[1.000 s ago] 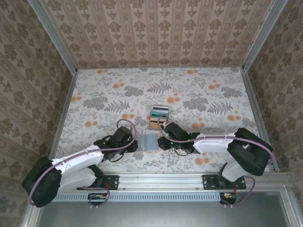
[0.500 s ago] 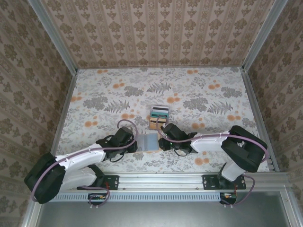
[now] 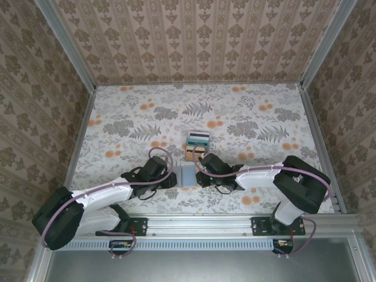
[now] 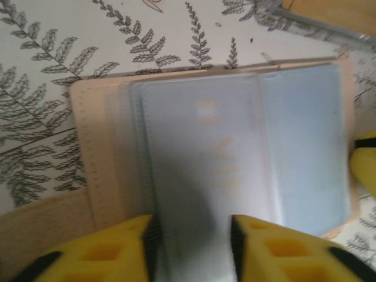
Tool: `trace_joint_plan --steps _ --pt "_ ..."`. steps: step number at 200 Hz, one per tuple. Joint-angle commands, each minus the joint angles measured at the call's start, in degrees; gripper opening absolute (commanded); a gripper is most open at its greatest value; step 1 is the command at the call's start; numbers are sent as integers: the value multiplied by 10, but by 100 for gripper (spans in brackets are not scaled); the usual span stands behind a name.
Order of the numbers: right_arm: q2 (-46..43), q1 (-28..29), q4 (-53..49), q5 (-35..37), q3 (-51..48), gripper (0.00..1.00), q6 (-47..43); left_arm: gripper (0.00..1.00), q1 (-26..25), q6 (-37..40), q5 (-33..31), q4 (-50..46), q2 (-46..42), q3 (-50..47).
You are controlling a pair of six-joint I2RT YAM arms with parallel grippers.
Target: Take the credit cards out of the card holder
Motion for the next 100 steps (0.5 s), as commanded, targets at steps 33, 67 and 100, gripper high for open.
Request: trace_joint_plan --steps 33,67,100 --pt "15 6 -11 6 10 20 7 59 -7 3 30 32 -1 13" --pt "16 6 -14 6 12 20 6 61 -8 3 37 53 3 11" --pt "14 7 -16 8 12 20 5 61 -12 3 42 65 3 13"
